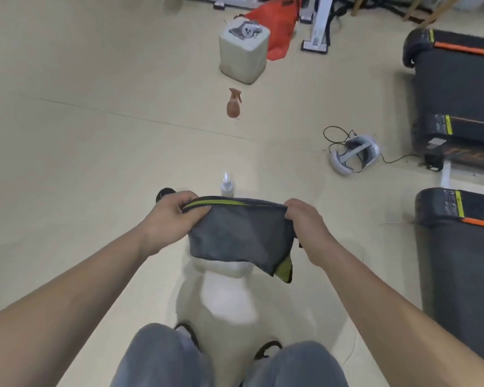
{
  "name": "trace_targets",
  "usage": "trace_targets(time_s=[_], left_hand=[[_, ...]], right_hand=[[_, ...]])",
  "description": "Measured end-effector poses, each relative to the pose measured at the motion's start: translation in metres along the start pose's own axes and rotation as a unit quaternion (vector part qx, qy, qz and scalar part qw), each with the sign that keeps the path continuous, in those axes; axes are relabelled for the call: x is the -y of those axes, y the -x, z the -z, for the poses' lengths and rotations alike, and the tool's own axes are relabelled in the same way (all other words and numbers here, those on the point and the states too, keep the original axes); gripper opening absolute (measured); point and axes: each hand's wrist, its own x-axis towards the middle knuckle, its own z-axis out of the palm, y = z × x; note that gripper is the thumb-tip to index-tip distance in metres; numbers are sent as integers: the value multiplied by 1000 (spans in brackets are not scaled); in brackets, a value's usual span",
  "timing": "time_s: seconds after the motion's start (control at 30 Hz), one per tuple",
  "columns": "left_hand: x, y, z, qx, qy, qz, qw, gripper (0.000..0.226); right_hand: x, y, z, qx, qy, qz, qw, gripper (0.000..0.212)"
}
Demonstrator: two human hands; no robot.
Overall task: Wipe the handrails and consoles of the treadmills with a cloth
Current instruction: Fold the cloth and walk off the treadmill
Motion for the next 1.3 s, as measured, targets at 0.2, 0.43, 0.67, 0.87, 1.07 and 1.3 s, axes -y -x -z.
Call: trace_targets(time_s=[0.2, 0.43, 0.67, 0.87, 1.07, 1.3], left_hand=[[120, -111, -37, 54, -79, 2, 995, 34], [183, -182, -36, 268, -106, 124, 949, 19], [227, -263, -66, 6, -216, -35, 976, 19], [262, -274, -92, -104, -193, -102, 970, 7], [253, -235, -71, -34, -85, -111, 990, 14], [306, -213, -54, 199, -275, 29, 940, 22]], right_hand=[[-109, -118, -67, 42, 32, 31, 998, 17], [-146, -216, -97, 186, 92, -78, 975, 14], [-182, -276, -130, -68, 115, 91, 987, 24], [-208, -278, -131, -129, 221, 223, 940, 27], [-204, -248, -128, 15, 240, 227, 944, 22], [-213, -233, -137, 267, 494, 57, 826, 14]])
